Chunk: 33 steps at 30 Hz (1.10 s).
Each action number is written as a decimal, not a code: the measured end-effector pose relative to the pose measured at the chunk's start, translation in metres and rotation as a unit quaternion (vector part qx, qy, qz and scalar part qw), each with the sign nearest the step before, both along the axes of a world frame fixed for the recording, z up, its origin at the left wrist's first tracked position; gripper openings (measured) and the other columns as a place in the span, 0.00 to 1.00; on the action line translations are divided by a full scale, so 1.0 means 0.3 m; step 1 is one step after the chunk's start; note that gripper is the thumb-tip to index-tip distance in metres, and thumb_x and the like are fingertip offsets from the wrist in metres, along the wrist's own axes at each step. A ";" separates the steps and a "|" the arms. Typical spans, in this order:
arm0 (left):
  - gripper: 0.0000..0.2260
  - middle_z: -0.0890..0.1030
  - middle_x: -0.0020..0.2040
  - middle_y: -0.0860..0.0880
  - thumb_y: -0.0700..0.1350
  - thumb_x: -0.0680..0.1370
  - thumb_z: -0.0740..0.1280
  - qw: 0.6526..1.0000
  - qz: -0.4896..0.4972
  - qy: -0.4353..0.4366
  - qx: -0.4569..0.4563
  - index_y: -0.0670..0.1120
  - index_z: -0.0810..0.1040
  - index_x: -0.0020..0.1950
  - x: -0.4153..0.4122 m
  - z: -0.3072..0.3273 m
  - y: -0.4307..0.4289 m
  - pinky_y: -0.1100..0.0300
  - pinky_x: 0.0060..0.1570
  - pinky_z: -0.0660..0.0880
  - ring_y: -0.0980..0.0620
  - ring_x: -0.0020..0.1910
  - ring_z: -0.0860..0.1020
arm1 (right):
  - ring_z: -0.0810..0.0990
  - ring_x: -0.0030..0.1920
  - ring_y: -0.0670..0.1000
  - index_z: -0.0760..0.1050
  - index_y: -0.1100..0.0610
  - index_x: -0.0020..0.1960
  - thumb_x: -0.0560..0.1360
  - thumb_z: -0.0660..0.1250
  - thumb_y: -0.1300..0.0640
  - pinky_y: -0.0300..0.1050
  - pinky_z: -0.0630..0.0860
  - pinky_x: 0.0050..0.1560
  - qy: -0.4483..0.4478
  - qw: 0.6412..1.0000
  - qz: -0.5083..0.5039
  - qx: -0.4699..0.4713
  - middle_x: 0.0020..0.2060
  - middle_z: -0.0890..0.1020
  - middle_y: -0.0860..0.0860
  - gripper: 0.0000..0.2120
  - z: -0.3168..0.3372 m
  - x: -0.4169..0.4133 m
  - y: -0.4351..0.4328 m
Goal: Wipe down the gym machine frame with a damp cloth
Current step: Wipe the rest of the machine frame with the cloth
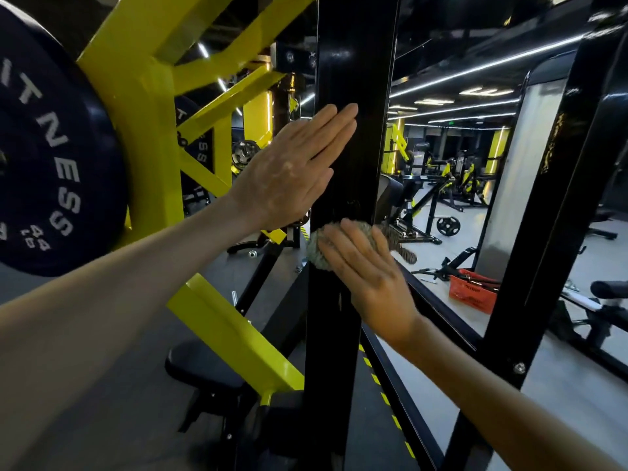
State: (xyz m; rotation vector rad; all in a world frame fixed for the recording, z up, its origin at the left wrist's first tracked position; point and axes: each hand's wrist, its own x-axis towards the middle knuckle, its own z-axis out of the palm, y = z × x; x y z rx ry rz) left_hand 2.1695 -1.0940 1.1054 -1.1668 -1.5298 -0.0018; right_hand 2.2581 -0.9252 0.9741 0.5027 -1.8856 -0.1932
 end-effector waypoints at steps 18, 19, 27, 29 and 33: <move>0.25 0.54 0.81 0.42 0.44 0.84 0.53 1.000 0.002 -0.015 0.005 0.39 0.54 0.80 -0.012 -0.031 0.009 0.53 0.77 0.51 0.45 0.80 0.53 | 0.68 0.73 0.56 0.77 0.60 0.67 0.83 0.59 0.62 0.54 0.58 0.75 -0.019 0.999 -0.008 0.028 0.69 0.75 0.55 0.15 0.038 0.025 0.002; 0.25 0.54 0.81 0.42 0.44 0.84 0.53 1.000 0.001 -0.017 0.005 0.39 0.54 0.80 -0.014 -0.031 0.009 0.54 0.77 0.50 0.46 0.80 0.52 | 0.67 0.73 0.56 0.76 0.61 0.66 0.81 0.62 0.63 0.55 0.58 0.75 -0.011 1.000 -0.006 0.007 0.69 0.75 0.55 0.15 0.043 0.016 -0.007; 0.24 0.54 0.81 0.42 0.43 0.84 0.53 0.999 -0.006 -0.037 0.004 0.39 0.54 0.80 -0.014 -0.088 0.011 0.51 0.78 0.54 0.45 0.80 0.52 | 0.64 0.75 0.53 0.75 0.59 0.69 0.86 0.50 0.59 0.55 0.62 0.73 -0.122 0.992 0.039 -0.005 0.71 0.73 0.52 0.19 -0.298 0.041 -0.005; 0.24 0.54 0.81 0.42 0.43 0.85 0.54 0.999 -0.003 -0.037 -0.006 0.39 0.55 0.80 -0.015 -0.118 0.006 0.50 0.77 0.55 0.45 0.80 0.52 | 0.64 0.75 0.51 0.76 0.57 0.68 0.85 0.52 0.58 0.55 0.65 0.71 -0.140 0.989 0.028 0.025 0.71 0.73 0.50 0.18 -0.334 0.049 0.011; 0.24 0.56 0.80 0.42 0.42 0.84 0.55 0.999 -0.003 -0.032 -0.010 0.39 0.56 0.80 -0.012 -0.154 -0.006 0.51 0.77 0.54 0.45 0.80 0.54 | 0.67 0.74 0.52 0.77 0.57 0.67 0.86 0.46 0.59 0.53 0.62 0.72 -0.137 0.990 0.033 0.015 0.69 0.75 0.51 0.22 -0.206 0.059 0.005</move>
